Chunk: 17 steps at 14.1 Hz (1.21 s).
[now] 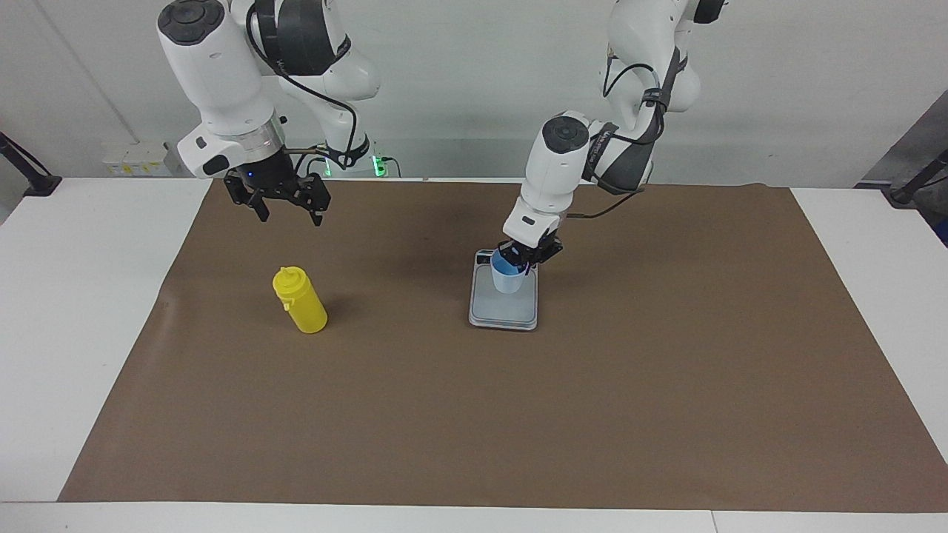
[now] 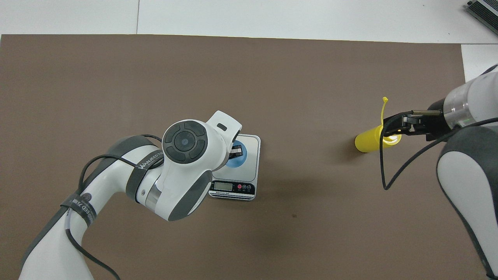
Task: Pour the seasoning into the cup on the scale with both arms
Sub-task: 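Carry the cup onto the scale and release it with the left gripper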
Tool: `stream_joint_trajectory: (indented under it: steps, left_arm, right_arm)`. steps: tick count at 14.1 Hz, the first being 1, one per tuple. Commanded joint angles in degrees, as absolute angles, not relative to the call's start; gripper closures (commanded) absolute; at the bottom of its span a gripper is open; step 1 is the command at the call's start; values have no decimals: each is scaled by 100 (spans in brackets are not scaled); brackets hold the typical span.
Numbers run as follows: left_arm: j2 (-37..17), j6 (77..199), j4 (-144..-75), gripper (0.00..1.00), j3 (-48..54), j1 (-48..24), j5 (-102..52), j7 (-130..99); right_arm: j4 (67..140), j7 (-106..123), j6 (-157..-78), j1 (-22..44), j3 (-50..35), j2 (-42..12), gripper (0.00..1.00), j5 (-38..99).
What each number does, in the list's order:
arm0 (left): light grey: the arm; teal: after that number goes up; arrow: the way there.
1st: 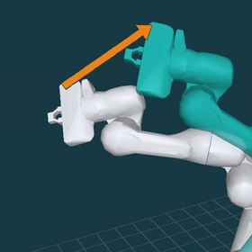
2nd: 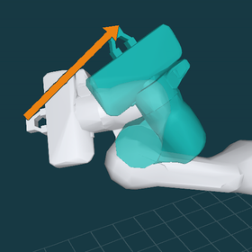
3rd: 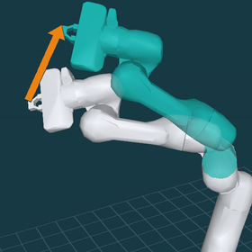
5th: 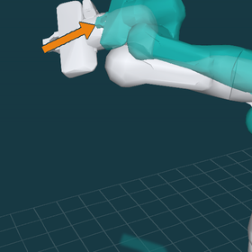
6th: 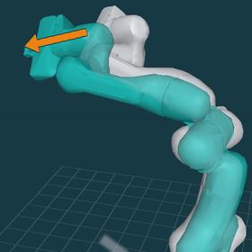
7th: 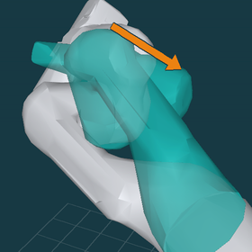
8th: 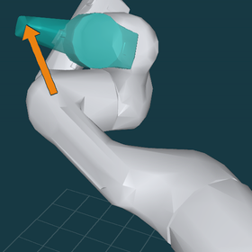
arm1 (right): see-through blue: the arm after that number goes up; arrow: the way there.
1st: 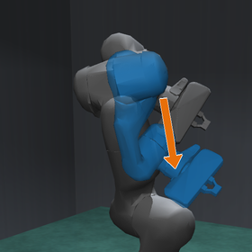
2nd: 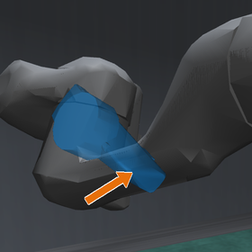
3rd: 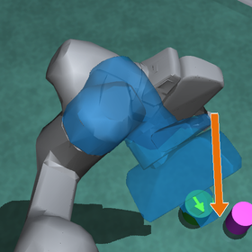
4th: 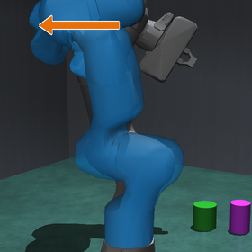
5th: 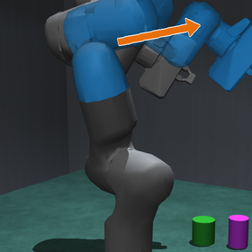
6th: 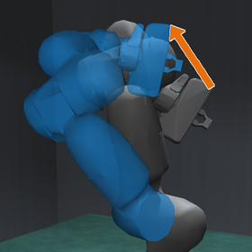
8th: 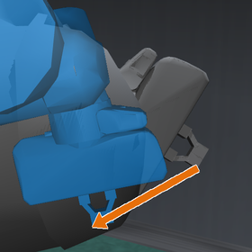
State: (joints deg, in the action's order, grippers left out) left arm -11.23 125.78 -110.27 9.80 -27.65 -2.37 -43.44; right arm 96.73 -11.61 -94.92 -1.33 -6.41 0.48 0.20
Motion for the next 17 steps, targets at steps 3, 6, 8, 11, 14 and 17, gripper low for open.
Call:
stream_joint_trajectory:
  steps: [3, 6, 8, 11, 14, 17]
  left_arm:
    - [-1345, 12893, -11092, 95, 861, -2918, -105, -4439]
    - [-1371, 12920, -11109, 63, 870, -2909, -97, -4438]
    - [-1371, 12929, -11066, 8, 853, -2900, -97, -4438]
    - [-1196, 12536, -10900, 0, 739, -2734, 121, -4404]
    - [-810, 12042, -10775, 0, 721, -2164, 308, -3932]
    - [-450, 11533, -10740, 0, 721, -1593, 308, -3027]
  right_arm:
    - [9853, -1011, -9527, -220, -668, 211, 0, 26]
    - [9853, -1011, -9527, -220, -668, 211, 0, 26]
    - [9853, -1011, -9527, -220, -668, 211, 0, 26]
    - [9853, -1011, -9527, -220, -668, 211, 0, 26]
    - [9853, -959, -9527, -220, -668, 211, 0, 26]
    - [9887, -336, -9554, -377, -668, 211, 0, 26]
